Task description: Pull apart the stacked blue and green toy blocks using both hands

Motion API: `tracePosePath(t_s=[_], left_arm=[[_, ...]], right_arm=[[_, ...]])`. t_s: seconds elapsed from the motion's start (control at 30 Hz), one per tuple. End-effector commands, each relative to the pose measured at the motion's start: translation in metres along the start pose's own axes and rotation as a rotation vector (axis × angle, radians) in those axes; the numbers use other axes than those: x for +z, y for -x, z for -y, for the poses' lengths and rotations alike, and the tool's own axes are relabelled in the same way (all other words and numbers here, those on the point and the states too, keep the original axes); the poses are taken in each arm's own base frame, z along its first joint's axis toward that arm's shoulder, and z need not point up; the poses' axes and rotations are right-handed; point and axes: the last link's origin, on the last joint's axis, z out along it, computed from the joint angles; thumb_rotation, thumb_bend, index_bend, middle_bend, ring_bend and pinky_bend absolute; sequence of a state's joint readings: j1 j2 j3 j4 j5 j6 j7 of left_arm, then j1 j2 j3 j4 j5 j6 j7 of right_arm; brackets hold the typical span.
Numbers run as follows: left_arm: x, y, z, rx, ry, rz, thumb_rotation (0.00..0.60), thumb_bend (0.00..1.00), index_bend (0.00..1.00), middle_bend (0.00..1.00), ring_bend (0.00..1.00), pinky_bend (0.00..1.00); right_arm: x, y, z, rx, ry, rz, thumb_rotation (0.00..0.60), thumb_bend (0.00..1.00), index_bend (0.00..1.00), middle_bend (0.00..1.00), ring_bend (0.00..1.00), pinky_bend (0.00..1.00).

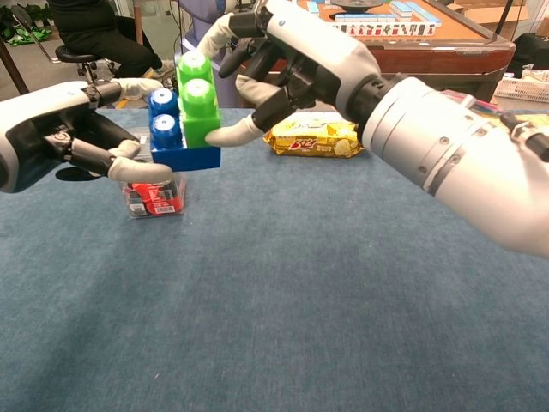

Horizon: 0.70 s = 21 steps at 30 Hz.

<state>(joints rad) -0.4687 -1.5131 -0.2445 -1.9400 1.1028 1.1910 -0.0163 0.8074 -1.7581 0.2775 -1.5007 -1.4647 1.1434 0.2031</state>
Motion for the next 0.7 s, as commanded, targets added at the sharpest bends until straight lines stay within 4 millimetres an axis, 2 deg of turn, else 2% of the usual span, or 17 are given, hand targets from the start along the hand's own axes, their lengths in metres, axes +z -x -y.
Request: tracePosePath(t_s=[0.03, 0.2, 0.3, 0.57, 0.7], left_arm=[[0.0002, 0.0007, -0.0006, -0.009, -0.002, 0.004, 0.600, 0.00, 0.05, 0.88, 0.88, 1.00], [0.0007, 0.0019, -0.0004, -0.026, -0.010, 0.005, 0.600, 0.00, 0.05, 0.88, 0.88, 1.00], [0.0016, 0.0027, 0.0004, -0.029, -0.014, 0.002, 0.600, 0.00, 0.08, 0.88, 0.88, 1.00], [0.0028, 0.0042, -0.0012, -0.058, -0.016, -0.007, 0.600, 0.00, 0.27, 0.89, 0.89, 1.00], [0.0026, 0.0038, -0.0010, -0.070, -0.018, -0.019, 0.600, 0.00, 0.43, 0.90, 0.89, 1.00]], right_arm=[[0.0016, 0.0038, 0.0010, 0.009, -0.008, -0.004, 0.600, 0.02, 0.76, 1.00, 1.00, 1.00], [0.0028, 0.0079, 0.0014, 0.025, -0.013, -0.009, 0.600, 0.02, 0.76, 1.00, 1.00, 1.00], [0.0033, 0.0092, 0.0015, 0.032, -0.015, -0.008, 0.600, 0.02, 0.76, 1.00, 1.00, 1.00], [0.0030, 0.0124, 0.0006, 0.048, -0.013, -0.002, 0.600, 0.02, 0.76, 1.00, 1.00, 1.00], [0.0025, 0.0136, -0.0002, 0.050, -0.011, 0.002, 0.600, 0.02, 0.76, 1.00, 1.00, 1.00]])
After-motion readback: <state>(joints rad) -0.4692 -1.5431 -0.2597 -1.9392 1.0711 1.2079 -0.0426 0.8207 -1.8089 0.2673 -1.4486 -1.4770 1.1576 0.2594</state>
